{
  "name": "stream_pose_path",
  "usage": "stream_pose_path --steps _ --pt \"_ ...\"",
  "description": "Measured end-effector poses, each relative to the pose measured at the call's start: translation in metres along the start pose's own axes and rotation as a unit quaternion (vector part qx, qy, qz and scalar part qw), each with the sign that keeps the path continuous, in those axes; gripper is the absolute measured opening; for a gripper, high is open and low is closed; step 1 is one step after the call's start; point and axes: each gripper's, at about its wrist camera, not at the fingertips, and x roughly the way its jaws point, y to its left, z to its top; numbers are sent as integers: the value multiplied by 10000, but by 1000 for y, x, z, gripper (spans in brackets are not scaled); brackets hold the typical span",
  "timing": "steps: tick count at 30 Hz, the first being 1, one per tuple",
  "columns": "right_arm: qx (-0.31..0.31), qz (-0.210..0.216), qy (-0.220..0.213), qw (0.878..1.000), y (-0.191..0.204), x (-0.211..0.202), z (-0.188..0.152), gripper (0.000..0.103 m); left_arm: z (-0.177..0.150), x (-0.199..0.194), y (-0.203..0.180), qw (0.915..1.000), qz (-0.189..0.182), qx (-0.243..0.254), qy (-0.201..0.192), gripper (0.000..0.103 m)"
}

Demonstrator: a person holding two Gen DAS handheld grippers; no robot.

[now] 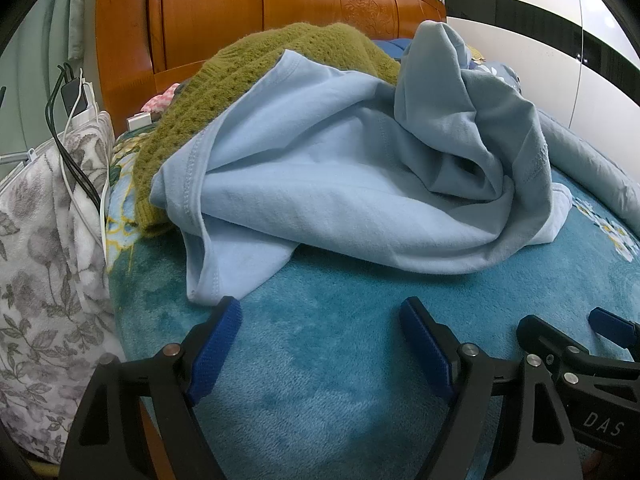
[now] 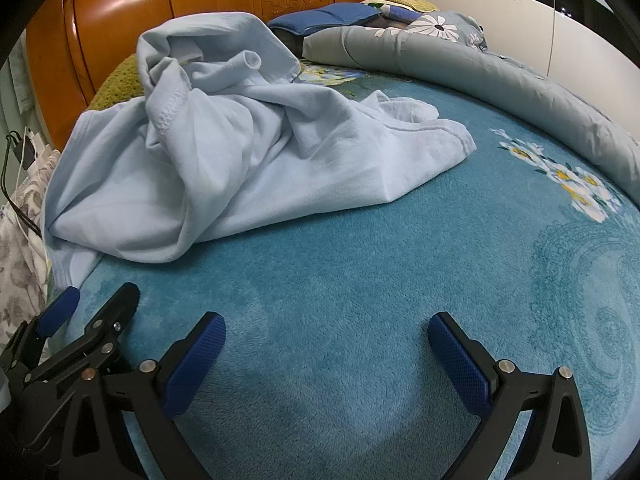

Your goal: Fold clothes

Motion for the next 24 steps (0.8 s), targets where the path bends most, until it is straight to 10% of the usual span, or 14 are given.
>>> stream_pose_path --steps 24 --pt "29 -4 36 10000 2 -5 -5 103 4 12 11 10000 29 -2 91 83"
